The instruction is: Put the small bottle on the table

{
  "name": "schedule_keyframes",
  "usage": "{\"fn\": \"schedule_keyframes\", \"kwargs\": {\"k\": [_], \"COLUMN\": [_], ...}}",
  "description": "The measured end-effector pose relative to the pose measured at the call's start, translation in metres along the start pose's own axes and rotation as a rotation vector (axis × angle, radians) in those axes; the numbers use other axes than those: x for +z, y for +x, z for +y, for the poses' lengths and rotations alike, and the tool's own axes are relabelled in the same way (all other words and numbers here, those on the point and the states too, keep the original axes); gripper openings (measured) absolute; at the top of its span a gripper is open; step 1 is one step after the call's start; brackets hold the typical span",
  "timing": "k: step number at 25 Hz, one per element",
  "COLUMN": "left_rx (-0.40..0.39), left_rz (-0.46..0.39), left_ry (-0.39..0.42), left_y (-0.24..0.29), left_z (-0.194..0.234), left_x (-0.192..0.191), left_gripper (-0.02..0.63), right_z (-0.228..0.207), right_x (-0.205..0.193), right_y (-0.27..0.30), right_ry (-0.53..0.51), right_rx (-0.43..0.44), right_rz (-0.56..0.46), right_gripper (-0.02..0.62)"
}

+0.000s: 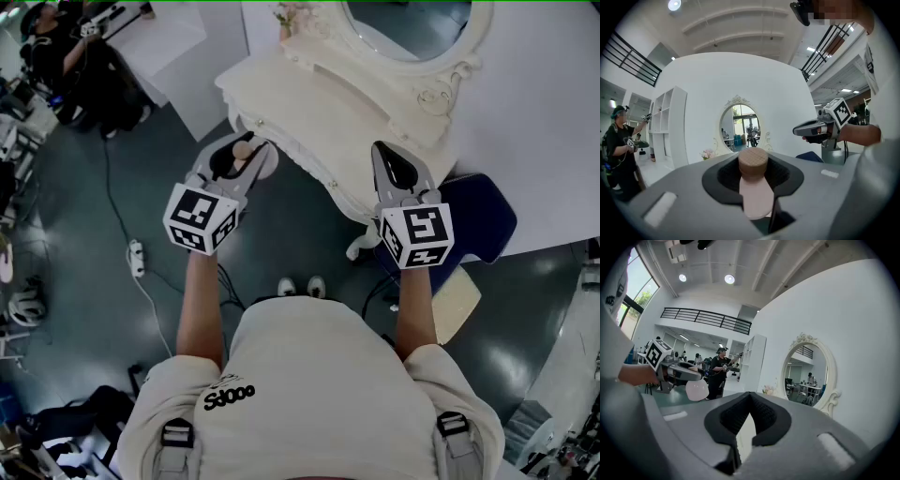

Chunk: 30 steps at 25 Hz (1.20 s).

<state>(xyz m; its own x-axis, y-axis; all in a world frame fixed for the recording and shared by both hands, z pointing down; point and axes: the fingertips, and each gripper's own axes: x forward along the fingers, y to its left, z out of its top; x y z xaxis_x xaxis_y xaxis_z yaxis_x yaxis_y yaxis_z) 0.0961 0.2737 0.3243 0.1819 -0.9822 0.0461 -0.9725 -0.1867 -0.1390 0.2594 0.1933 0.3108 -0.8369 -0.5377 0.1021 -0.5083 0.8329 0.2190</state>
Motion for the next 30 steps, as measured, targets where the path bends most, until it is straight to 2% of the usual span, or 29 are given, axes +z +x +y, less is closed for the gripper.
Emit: {"fn": "schedule_keyframes", "kwargs": {"k": [7, 14, 21, 30], "left_rx": [-0.002, -0.006, -0.01, -0.028], "left_rz": [0.002, 0.009, 0.022, 0.037], "left_ry": [0.002, 0.005, -0.027, -0.054], "left_y": [0.007, 0.007, 0.004, 0.025], "left_z": [0.019, 0.046, 0.075, 0.101], "left_x": [-0.005, -0.01, -0.028, -0.045], "left_gripper": [0.137, 0.137, 0.137, 0.137], "right_z": [0.001, 0.017, 0.04, 0.031], "right_x": [-0.003, -0.007, -0.013, -0.018], "right_y": [0.02, 0.049, 0.072, 0.101], "right_ry": [0.069, 0.085, 0.065, 0.053], "right_rx": [0.016, 0.038, 0.033, 0.002], "right_rz": [-0.003, 0.023, 0.059, 0.087], "right_gripper": [0.002, 0.002, 0.002, 0.002]}}
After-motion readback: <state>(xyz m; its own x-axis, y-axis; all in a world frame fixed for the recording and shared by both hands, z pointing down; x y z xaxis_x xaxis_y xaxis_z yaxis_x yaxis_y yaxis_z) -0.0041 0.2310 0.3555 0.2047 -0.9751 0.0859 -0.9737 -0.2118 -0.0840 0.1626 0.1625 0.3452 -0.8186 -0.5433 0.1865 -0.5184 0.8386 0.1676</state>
